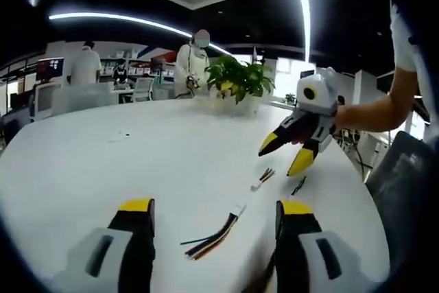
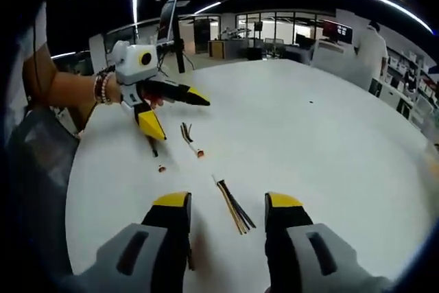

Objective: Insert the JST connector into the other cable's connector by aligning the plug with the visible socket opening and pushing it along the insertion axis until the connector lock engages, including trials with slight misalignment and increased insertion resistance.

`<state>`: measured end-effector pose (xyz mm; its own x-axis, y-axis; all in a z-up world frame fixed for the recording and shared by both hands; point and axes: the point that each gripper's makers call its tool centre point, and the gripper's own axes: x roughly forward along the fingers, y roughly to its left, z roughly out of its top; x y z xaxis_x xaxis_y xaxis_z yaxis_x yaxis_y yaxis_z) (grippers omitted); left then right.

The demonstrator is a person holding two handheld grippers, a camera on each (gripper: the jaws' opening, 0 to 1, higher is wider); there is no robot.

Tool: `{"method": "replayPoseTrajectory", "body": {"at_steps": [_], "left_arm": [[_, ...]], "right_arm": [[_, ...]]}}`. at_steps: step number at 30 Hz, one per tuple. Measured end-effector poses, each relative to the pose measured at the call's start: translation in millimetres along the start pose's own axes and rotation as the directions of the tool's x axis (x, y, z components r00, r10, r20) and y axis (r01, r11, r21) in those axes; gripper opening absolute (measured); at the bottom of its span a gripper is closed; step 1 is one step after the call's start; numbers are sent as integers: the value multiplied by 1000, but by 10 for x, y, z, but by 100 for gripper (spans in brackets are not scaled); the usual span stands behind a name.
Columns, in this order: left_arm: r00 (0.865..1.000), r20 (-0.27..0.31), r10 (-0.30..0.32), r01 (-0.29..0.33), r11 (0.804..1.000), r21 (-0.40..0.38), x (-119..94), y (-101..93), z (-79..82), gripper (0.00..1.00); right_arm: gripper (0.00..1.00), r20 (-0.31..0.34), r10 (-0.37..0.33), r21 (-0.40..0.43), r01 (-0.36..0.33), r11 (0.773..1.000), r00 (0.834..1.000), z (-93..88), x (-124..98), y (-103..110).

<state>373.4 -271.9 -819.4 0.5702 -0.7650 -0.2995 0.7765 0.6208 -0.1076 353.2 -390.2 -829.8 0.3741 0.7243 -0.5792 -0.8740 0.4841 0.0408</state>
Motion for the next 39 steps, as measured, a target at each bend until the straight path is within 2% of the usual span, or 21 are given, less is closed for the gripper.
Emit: {"method": "replayPoseTrajectory", "body": {"at_steps": [10,15,19,27,36,39], "left_arm": [[999,-19,-44,44,999,29,100,-60,-112,44],[998,-14,-67,67,998,20,129,-113,-134,37],[995,-19,-95,96,995,31,147,-190,-156,26],[993,-39,-114,116,991,65,166,-248,-193,18],[991,-50,-123,128,987,95,205,-267,-208,12],[990,-54,-130,135,985,111,208,-298,-210,10]], "right_arm": [[26,20,80,-48,-79,996,997,6,146,95],[24,24,96,-58,-95,994,995,10,205,118],[21,34,116,-76,-113,991,993,26,246,144],[15,24,145,-96,-142,985,989,-26,331,176],[11,40,152,-100,-148,984,988,-11,357,157],[10,45,173,-121,-167,979,984,-13,363,192]]}}
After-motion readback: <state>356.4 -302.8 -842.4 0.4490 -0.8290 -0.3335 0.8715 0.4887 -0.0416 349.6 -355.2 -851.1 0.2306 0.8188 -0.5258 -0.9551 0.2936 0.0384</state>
